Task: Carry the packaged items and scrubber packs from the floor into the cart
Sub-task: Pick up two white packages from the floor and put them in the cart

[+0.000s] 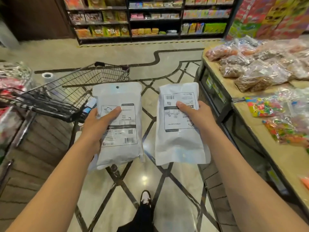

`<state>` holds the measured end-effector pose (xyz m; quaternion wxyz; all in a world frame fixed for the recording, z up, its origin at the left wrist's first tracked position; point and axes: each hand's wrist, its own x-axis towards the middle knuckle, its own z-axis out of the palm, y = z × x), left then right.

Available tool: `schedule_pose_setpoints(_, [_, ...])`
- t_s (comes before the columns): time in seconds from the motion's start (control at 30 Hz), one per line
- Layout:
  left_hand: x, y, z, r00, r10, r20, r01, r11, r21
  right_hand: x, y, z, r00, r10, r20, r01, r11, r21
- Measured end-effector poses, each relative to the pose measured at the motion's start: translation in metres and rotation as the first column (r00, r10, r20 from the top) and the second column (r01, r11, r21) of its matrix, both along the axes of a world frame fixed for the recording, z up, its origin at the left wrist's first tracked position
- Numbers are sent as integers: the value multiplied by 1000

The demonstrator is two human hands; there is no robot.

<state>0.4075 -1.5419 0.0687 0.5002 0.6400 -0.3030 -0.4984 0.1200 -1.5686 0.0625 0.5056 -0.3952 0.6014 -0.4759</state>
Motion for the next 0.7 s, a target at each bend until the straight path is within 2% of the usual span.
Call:
schedule_pose_setpoints(0.43, [37,-191,0,996,27,-87,-26,1000,14,43,-192,1,999,30,-39,-28,999,42])
schedule_pose_setpoints(0.7, [56,-299,-10,988,130,-78,-129,992,15,68,-326,-9,986,158,-46,-157,987,20])
